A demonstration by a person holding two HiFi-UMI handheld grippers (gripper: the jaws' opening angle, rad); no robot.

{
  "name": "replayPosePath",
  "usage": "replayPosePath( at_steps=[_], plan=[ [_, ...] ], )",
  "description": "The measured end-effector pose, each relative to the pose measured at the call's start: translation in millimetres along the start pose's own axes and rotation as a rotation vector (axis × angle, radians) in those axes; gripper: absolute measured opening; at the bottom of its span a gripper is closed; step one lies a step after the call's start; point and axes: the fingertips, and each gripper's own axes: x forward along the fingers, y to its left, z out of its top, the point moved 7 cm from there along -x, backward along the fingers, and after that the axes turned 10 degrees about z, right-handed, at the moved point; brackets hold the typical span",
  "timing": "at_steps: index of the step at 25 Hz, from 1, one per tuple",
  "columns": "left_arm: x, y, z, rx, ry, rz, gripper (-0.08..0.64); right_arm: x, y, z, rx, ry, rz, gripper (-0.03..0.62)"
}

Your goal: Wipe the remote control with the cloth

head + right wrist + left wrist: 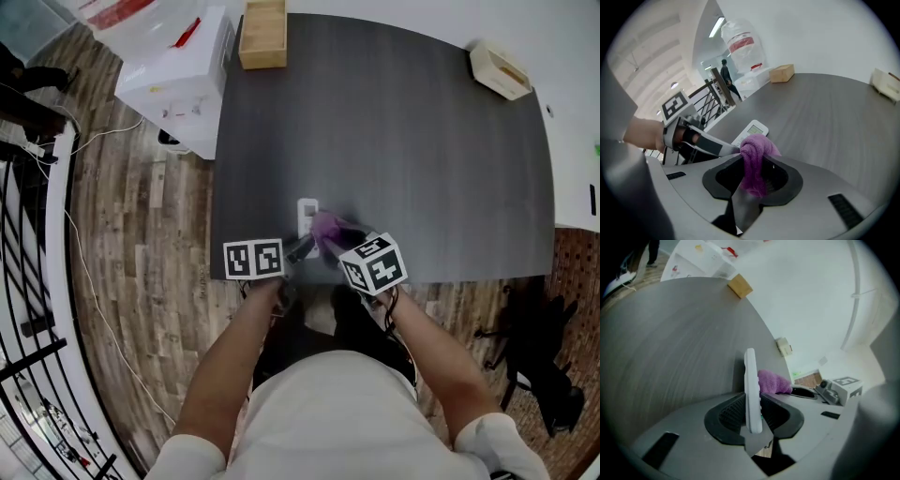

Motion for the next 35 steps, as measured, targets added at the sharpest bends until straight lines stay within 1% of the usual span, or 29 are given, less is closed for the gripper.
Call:
replayPosePath(
  at_steps=[2, 4, 5, 6, 8, 10, 11, 13, 14, 18, 21, 24, 27, 30, 32, 34, 35],
  plan=[
    [-6, 2, 1, -0.082, -0.032, -0.109, 0.1, -16, -8, 7, 0.013, -0.069, -0.026, 0.109],
    [-13, 3, 3, -0.195, -0.062, -0.243, 0.1, -30, -18, 23, -0.024, -0.118, -0.071, 0.109],
    [-15, 3, 5, -0.239, -0.071, -0.3, 0.098, -34, -24, 32, -0.059, -0.122, -0.089, 0.109],
    [-18, 2, 5, -0.265, -0.074, -0.348, 0.098, -34, -29, 41, -0.101, -0.113, -0.102, 0.109],
    [-20, -4, 6, -0.277, -0.072, -0.417, 0.098, -28, -34, 56, -0.195, -0.079, -0.117, 0.109],
    [-21, -11, 6, -0.284, -0.062, -0.46, 0.098, -21, -34, 68, -0.282, -0.053, -0.117, 0.109],
    [-21, -14, 6, -0.293, -0.055, -0.469, 0.098, -18, -31, 72, -0.319, -0.05, -0.109, 0.109],
    [-21, -14, 8, -0.289, -0.053, -0.473, 0.098, -14, -21, 75, -0.366, -0.06, -0.087, 0.109],
    [-21, -13, 9, -0.289, -0.056, -0.474, 0.097, -14, -16, 74, -0.373, -0.066, -0.078, 0.109],
    [-23, -5, 11, -0.368, -0.087, -0.455, 0.097, -15, 1, 54, -0.353, -0.047, -0.021, 0.109],
    [-20, 2, 15, -0.387, -0.113, -0.425, 0.097, -17, 14, 36, -0.334, -0.031, 0.005, 0.109],
    [-18, 7, 15, -0.4, -0.118, -0.404, 0.097, -20, 23, 19, -0.289, -0.021, 0.029, 0.109],
    [-17, 12, 14, -0.355, -0.118, -0.358, 0.097, -23, 31, 3, -0.253, -0.003, 0.056, 0.109],
    [-15, 15, 14, -0.316, -0.109, -0.311, 0.097, -25, 40, -10, -0.244, 0.02, 0.092, 0.109],
    [-15, 16, 14, -0.304, -0.104, -0.29, 0.097, -25, 52, -18, -0.252, 0.04, 0.159, 0.109],
    [-14, 15, 15, -0.297, -0.105, -0.293, 0.097, -26, 67, -25, -0.276, 0.067, 0.261, 0.109],
    [-14, 12, 16, -0.278, -0.103, -0.294, 0.097, -26, 74, -26, -0.295, 0.078, 0.296, 0.109]
  ],
)
